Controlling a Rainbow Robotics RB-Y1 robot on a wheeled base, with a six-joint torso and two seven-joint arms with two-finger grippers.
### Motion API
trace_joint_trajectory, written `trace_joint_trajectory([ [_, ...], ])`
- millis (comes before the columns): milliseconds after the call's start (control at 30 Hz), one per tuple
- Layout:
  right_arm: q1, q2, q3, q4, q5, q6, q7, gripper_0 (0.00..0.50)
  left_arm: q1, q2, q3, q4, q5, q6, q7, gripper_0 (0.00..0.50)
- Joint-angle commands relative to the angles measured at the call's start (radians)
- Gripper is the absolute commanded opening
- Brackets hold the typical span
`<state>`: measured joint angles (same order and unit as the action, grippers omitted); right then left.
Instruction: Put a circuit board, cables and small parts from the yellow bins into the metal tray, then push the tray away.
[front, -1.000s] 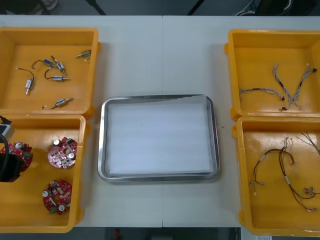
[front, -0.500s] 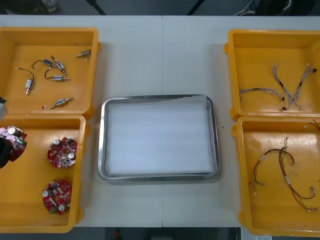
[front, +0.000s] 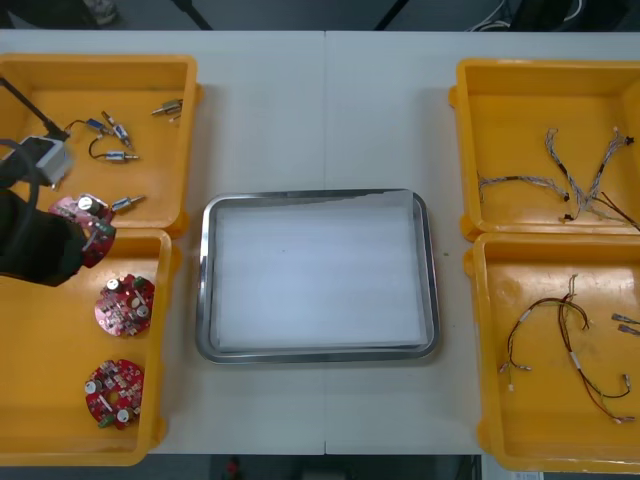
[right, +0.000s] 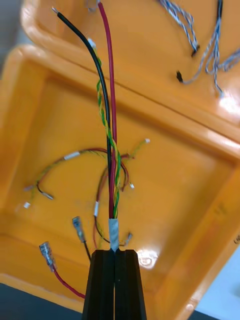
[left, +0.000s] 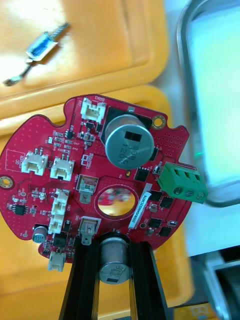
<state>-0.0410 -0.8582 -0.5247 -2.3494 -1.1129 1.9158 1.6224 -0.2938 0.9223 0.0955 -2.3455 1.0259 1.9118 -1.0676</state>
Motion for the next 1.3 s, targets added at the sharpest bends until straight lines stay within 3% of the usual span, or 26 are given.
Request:
trace_joint_trajectory([
  [33,-0.08,-0.05,-0.015,-0.028,-0.059,0.004,-0.038,0.0,-0.136,0.038,-0.168,-0.058,0.009,0.008,0.19,0.0],
  [300,-0.105,-0.125,0.049,-0.067,-0.087,0.004,-0.05,0.0,-0.245,-0.039,-0.341,-0.058,-0.023,0.008,0.276,0.0],
  [567,-0.106,-0.143,0.107,-0.117,-0.079,0.004,-0.064,0.0,-0.311,-0.126,-0.53,-0.003,-0.141,0.008,0.301,0.0],
  [900,-0.114,-0.168,0.181,-0.205,-0.018,0.004,-0.065,0.0,-0.34,-0.23,-0.7,0.115,-0.248,-0.091,0.325,0.0],
  [1300,-0.114,-0.168,0.19,-0.205,-0.024,0.004,-0.05,0.0,-0.343,-0.264,-0.879,0.258,-0.363,-0.264,0.345,0.0],
])
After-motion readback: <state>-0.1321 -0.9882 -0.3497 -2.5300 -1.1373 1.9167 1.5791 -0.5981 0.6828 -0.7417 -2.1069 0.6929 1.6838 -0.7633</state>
